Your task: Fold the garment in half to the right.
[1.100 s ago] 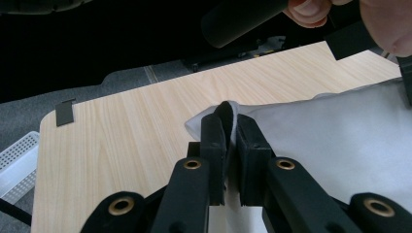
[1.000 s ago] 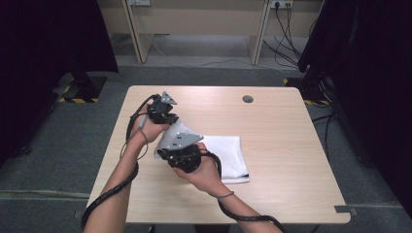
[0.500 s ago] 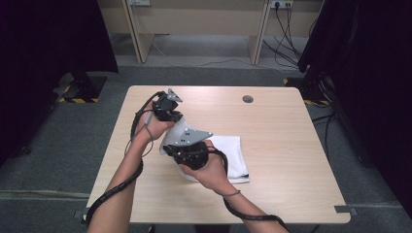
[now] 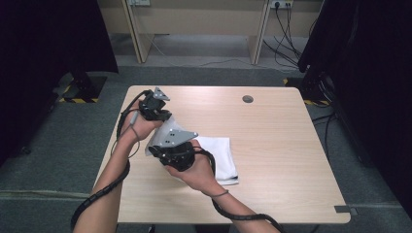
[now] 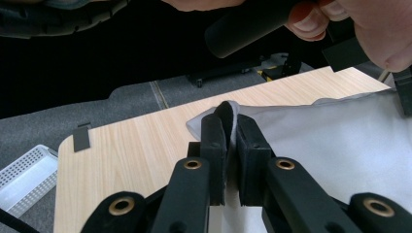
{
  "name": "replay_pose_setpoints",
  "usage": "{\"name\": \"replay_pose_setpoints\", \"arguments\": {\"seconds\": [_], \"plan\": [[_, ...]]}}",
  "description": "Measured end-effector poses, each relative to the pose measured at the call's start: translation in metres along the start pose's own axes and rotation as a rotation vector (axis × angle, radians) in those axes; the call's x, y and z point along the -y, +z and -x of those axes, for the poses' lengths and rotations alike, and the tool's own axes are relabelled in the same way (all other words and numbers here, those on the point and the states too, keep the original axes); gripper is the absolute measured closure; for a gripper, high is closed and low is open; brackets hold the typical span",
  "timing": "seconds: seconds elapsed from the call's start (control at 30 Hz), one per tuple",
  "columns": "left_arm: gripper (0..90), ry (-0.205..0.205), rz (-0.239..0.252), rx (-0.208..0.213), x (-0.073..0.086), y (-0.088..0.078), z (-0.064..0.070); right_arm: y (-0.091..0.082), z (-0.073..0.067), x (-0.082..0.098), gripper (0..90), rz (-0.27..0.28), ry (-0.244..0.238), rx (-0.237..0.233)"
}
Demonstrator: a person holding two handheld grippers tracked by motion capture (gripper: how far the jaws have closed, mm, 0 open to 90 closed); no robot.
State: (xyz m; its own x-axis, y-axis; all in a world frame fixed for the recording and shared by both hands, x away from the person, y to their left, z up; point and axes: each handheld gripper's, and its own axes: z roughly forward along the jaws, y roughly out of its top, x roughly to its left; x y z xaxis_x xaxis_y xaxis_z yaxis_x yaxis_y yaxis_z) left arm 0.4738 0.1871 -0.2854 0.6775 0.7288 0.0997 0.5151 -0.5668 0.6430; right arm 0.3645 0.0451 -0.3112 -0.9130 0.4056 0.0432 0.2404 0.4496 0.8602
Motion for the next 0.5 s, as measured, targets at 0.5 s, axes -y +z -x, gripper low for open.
{"name": "replay_pose_setpoints", "arguments": {"seconds": [0.5], "plan": [[84.5, -0.017, -0.008, -0.029, 0.010, -0.017, -0.013, 0.010, -0.010, -0.016, 84.3, 0.023, -0.012, -0.023]]}}
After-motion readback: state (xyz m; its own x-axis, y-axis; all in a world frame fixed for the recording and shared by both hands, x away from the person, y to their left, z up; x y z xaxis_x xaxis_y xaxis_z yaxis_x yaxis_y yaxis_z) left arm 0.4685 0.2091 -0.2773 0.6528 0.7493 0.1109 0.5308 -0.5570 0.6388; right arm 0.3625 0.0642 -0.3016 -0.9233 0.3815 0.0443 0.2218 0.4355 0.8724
